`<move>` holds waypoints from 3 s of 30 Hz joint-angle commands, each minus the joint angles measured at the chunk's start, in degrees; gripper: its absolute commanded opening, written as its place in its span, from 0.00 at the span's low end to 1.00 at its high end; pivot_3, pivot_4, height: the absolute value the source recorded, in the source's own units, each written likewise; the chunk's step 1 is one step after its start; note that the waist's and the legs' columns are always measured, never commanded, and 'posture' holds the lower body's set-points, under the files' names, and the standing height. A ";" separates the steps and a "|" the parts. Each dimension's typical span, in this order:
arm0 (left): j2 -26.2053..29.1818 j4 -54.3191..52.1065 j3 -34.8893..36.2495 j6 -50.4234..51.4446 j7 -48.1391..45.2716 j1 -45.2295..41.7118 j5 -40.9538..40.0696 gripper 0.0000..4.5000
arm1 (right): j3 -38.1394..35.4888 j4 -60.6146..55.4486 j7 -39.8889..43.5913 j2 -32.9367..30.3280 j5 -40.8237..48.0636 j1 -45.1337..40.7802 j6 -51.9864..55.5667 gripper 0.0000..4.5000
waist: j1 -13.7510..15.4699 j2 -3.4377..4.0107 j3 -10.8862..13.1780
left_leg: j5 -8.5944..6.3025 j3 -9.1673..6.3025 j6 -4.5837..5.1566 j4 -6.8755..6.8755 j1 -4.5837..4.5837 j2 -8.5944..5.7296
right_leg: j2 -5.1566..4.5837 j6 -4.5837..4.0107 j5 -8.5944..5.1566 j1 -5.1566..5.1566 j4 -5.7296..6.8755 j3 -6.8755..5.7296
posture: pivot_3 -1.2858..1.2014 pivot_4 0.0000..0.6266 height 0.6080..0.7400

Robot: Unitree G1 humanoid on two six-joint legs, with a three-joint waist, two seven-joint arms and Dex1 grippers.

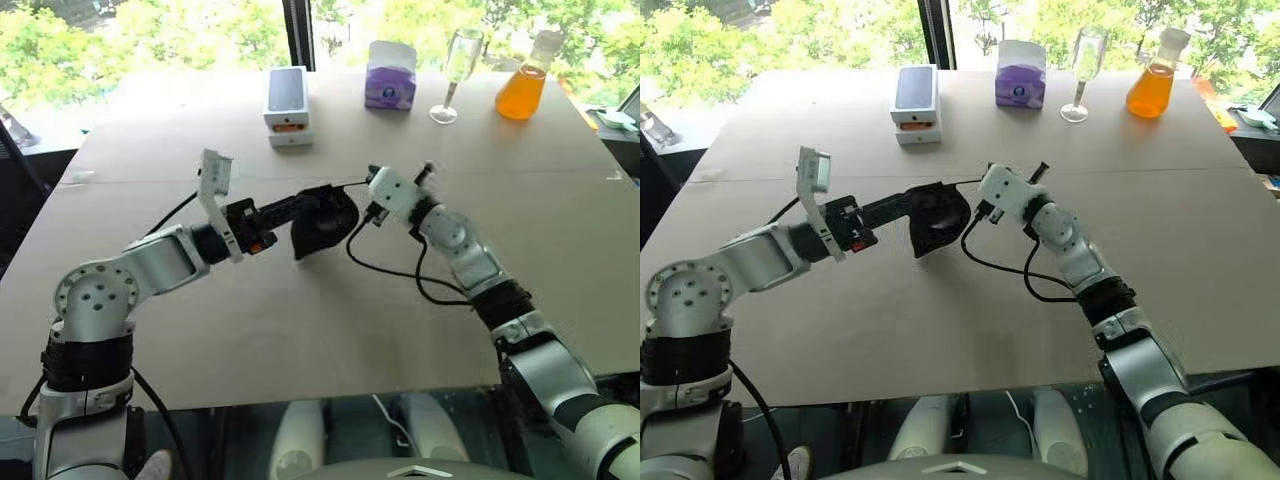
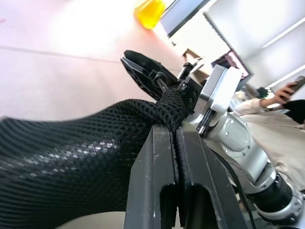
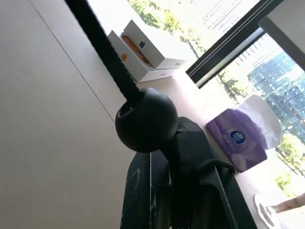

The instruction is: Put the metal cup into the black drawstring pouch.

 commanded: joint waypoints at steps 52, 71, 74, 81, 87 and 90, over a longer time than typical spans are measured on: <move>-17.89 5.73 -13.56 -8.27 -24.73 -22.46 41.24 0.48 | -0.98 -37.95 17.43 -12.62 -7.55 1.26 14.37 0.00 | 0.34 0.03 0.09 | 0.01 -0.02 0.04 0.01 -0.11 0.05 | 0.14 0.03 0.01 0.06 -0.32 0.01 | 0.52 0.24 1.00; -18.81 6.22 -13.68 -7.08 -26.12 -21.80 42.51 0.03 | -2.29 -38.67 17.93 -12.72 -7.33 2.62 16.38 0.00 | 0.33 0.04 0.09 | 0.01 -0.03 0.04 0.06 -0.10 0.05 | 0.14 0.03 0.01 0.06 -0.26 0.01 | 0.52 0.24 1.00; -18.11 6.31 -14.24 -6.05 -26.19 -20.54 43.09 0.03 | -4.67 -37.44 17.24 -12.98 -6.20 2.64 18.86 0.00 | 0.34 0.04 0.09 | 0.01 -0.03 0.04 0.08 -0.10 0.05 | 0.14 0.03 0.01 0.06 -0.24 0.01 | 0.52 0.24 1.00; -14.50 5.57 -17.54 -3.69 -27.54 -17.26 45.74 0.03 | -10.42 -32.03 14.64 -15.48 -4.72 0.98 22.08 0.00 | 0.33 0.04 0.08 | 0.01 -0.02 0.04 0.11 -0.08 0.05 | 0.14 0.03 0.01 0.06 -0.17 0.02 | 0.52 0.24 1.00; -11.86 4.16 -19.54 -0.92 -28.84 -15.46 46.53 0.03 | -14.83 -25.76 11.80 -16.75 -2.39 0.32 25.43 0.00 | 0.27 0.04 0.08 | 0.01 0.00 0.04 0.12 -0.08 0.05 | 0.14 0.03 0.01 0.06 -0.15 0.03 | 0.52 0.24 1.00; -10.16 4.05 -20.23 0.26 -28.82 -14.09 47.42 0.03 | -17.17 -20.87 10.27 -18.43 -0.78 0.04 26.21 0.00 | 0.31 0.04 0.08 | 0.01 -0.01 0.04 0.12 -0.07 0.05 | 0.14 0.03 0.01 0.06 -0.15 0.04 | 0.52 0.24 1.00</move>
